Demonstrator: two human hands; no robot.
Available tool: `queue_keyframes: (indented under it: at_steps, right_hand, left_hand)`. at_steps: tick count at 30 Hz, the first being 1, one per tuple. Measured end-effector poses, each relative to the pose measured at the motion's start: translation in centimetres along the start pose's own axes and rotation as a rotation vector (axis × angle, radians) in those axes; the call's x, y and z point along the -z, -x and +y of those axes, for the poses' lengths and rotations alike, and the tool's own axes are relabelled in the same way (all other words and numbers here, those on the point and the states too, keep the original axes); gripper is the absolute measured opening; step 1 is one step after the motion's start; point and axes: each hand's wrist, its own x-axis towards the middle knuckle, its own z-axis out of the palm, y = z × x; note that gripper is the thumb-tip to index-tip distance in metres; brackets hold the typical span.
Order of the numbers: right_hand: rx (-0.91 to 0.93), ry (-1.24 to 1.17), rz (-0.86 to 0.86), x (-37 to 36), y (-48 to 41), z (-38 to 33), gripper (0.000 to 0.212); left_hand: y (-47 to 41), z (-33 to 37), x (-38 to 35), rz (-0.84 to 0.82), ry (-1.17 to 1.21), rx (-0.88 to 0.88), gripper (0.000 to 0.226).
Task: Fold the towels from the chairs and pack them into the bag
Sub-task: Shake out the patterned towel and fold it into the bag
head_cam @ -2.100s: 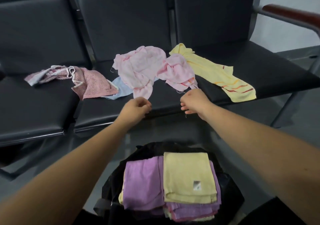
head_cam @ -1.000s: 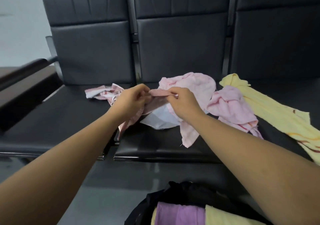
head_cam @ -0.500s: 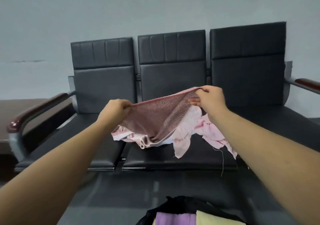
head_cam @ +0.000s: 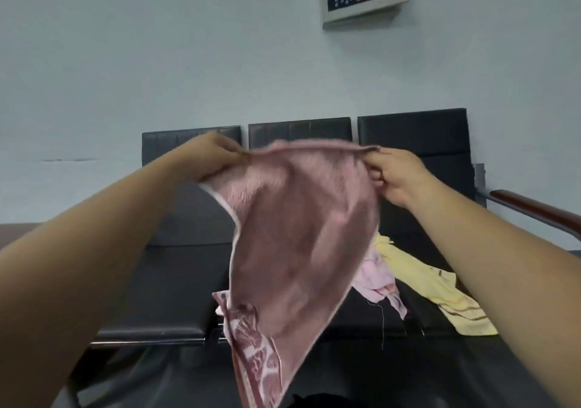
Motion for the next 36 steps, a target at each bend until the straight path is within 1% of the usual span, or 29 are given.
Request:
queue_keyframes:
  at_steps: [1, 2, 4, 6, 8, 9, 12, 14, 15, 17, 19, 20, 22, 23, 24, 25, 26, 28, 29, 31, 33, 35, 36]
  right_hand:
    - [0.014, 0.095, 0.061, 0.4, 0.1, 0.2, 0.005]
    - [0.022, 0.155, 0.114, 0.7, 0.2, 0.3, 0.009]
    - [0.040, 0.217, 0.180, 1.0, 0.6, 0.3, 0.013]
    - [0.062, 0.313, 0.220, 0.8, 1.0, 0.5, 0.013]
    - [0.098, 0.407, 0.256, 0.2, 1.1, 0.5, 0.012]
    - [0.124, 0.438, 0.262, -0.3, 1.2, 0.4, 0.011]
    - [0.222, 0.495, 0.240, -1.5, 1.5, -0.3, 0.012]
    - [0.287, 0.529, 0.218, -2.2, 1.8, -0.7, 0.016]
    - [0.313, 0.551, 0.201, -2.6, 2.0, -1.0, 0.017]
    - [0.336, 0.622, 0.140, -3.5, 2.5, -1.3, 0.018]
    - [0.310, 0.665, 0.031, -4.3, 3.2, -1.4, 0.029]
    - [0.283, 0.655, -0.037, -4.8, 3.5, -1.3, 0.031]
    - [0.255, 0.650, -0.177, -5.6, 4.3, -1.1, 0.023]
    - [0.257, 0.678, -0.224, -5.9, 4.6, -1.0, 0.040]
    - [0.262, 0.748, -0.248, -6.1, 4.8, -0.9, 0.061]
    - [0.273, 0.827, -0.263, -6.3, 5.1, -0.8, 0.070]
    - [0.305, 0.884, -0.274, -6.4, 5.3, -0.6, 0.062]
    - [0.376, 0.916, -0.250, -6.3, 5.0, -0.3, 0.026]
    - [0.399, 0.910, -0.220, -6.2, 4.9, -0.3, 0.017]
    - [0.380, 0.847, -0.171, -5.7, 4.7, 0.0, 0.014]
    - [0.334, 0.732, -0.127, -5.1, 4.2, 0.3, 0.012]
    - [0.301, 0.662, -0.086, -4.2, 3.9, 0.6, 0.008]
    - [0.290, 0.651, -0.065, -3.8, 3.7, 0.8, 0.006]
  left_hand:
    - [0.1, -0.2, 0.0, -0.020, -0.181, 0.030, 0.010]
    - [0.2, -0.4, 0.0, -0.053, -0.235, 0.067, 0.012]
    - [1.1, -0.4, -0.2, -0.104, -0.073, 0.092, 0.016]
    - [1.9, -0.1, -0.5, -0.152, 0.169, 0.062, 0.017]
    - [2.2, 0.3, -1.1, -0.176, 0.348, 0.014, 0.019]
    - [2.1, 0.4, -1.3, -0.198, 0.424, 0.004, 0.020]
    - [1.7, 0.7, -2.2, -0.339, 0.724, 0.018, 0.028]
    - [1.8, 1.3, -2.7, -0.409, 0.802, -0.007, 0.030]
    - [1.8, 1.6, -2.9, -0.419, 0.775, -0.029, 0.029]
    - [1.9, 2.2, -3.4, -0.408, 0.635, -0.081, 0.025]
    - [2.1, 3.0, -3.9, -0.366, 0.476, -0.109, 0.015]
    - [2.1, 3.4, -4.1, -0.339, 0.426, -0.108, 0.014]
    - [2.1, 4.1, -4.5, -0.283, 0.383, -0.097, 0.016]
    - [2.0, 4.3, -4.8, -0.260, 0.357, -0.098, 0.017]
    - [2.0, 4.4, -4.9, -0.245, 0.321, -0.102, 0.018]
    - [1.9, 4.4, -5.1, -0.237, 0.283, -0.106, 0.019]
    - [1.8, 4.5, -5.2, -0.233, 0.253, -0.112, 0.020]
    - [1.6, 4.3, -5.3, -0.231, 0.223, -0.123, 0.022]
    - [1.4, 4.1, -5.2, -0.229, 0.215, -0.122, 0.023]
    - [1.2, 3.5, -5.1, -0.251, 0.135, -0.125, 0.022]
    - [1.1, 2.7, -4.8, -0.321, -0.055, -0.132, 0.018]
    - [1.1, 1.6, -4.4, -0.378, -0.232, -0.120, 0.023]
    - [1.1, 1.0, -4.2, -0.378, -0.264, -0.117, 0.026]
